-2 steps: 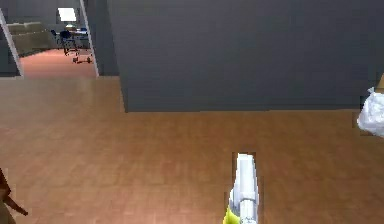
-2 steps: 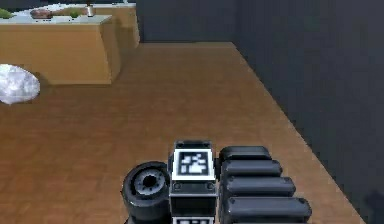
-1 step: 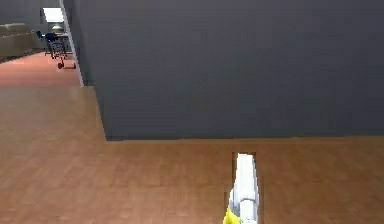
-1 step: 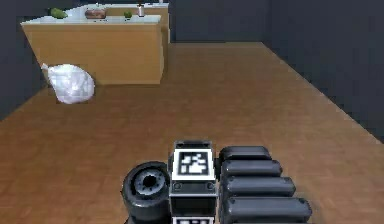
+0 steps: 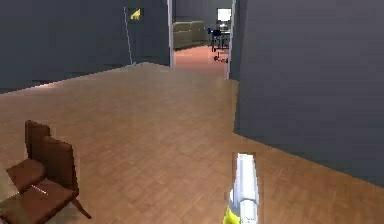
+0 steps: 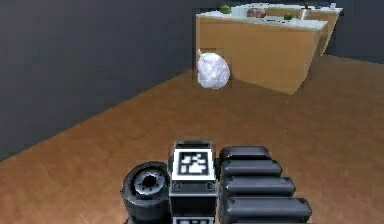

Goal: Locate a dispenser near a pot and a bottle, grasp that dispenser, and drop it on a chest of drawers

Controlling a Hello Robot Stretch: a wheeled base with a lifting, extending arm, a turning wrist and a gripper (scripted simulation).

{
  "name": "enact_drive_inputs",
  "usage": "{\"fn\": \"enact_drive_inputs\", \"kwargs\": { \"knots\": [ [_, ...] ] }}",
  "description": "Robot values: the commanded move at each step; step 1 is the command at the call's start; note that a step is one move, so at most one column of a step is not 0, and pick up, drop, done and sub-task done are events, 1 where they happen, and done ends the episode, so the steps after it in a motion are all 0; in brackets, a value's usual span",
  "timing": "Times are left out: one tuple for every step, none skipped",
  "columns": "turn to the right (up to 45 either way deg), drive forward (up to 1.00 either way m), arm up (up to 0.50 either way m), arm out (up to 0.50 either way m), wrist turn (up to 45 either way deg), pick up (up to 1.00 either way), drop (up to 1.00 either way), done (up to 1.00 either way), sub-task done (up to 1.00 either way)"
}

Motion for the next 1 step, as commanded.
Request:
{"fn": "enact_drive_inputs", "kwargs": {
  "knots": [
    [0.0, 1.0, 0.0, 0.0, 0.0, 0.0, 0.0, 0.0, 0.0]
  ]
}}
